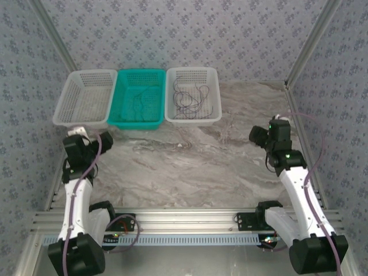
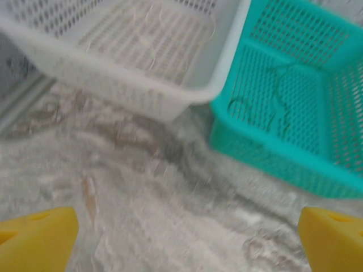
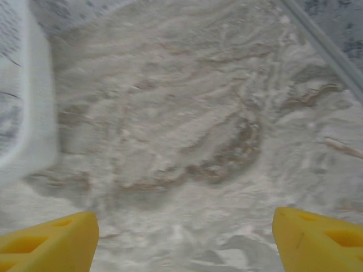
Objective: Untangle the cables
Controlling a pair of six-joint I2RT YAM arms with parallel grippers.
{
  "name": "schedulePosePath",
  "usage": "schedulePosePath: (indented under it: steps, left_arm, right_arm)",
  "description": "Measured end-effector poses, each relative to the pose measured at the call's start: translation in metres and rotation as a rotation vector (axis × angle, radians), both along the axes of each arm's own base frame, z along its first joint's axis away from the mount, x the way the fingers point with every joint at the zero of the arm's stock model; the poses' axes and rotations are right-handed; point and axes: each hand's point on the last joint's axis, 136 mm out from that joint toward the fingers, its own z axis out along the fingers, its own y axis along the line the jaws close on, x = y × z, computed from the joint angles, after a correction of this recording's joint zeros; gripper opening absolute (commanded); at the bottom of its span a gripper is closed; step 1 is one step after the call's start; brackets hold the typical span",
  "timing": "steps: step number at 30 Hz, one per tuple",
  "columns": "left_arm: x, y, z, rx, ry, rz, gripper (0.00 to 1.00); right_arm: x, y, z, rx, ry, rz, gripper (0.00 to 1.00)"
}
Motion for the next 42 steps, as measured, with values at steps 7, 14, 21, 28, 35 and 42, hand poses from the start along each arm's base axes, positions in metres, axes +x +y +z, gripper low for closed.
schedulePosePath:
  steps: [7, 14, 21, 28, 35, 42]
  left_arm:
    - [0.004, 0.001, -0.05, 0.047, 0.044, -0.027, 0.99]
    - [0.04, -0.006, -0.075, 0.085, 0.055, -0.12, 0.99]
    - [0.087, -0.018, -0.095, 0.104, 0.068, -0.196, 0.99]
    - [0.109, -0.054, -0.081, 0.216, -0.057, -0.298, 0.99]
    - [0.101, -0.044, -0.091, 0.253, -0.056, -0.252, 0.99]
    - [0.103, -0.042, -0.088, 0.273, -0.061, -0.233, 0.99]
  right_arm:
    - [0.003, -0.027, -0.098, -0.171, 0.101, -0.026, 0.86]
    - [0.051, -0.037, -0.152, -0.232, 0.139, 0.005, 1.0]
    - [0.095, -0.016, -0.125, -0.231, -0.101, 0.147, 1.0]
    - [0.092, -0.007, -0.126, -0.217, -0.157, 0.211, 1.0]
    - [0.096, -0.004, -0.118, -0.215, -0.195, 0.224, 1.0]
    - [0.097, -0.002, -0.117, -0.213, -0.201, 0.235, 1.0]
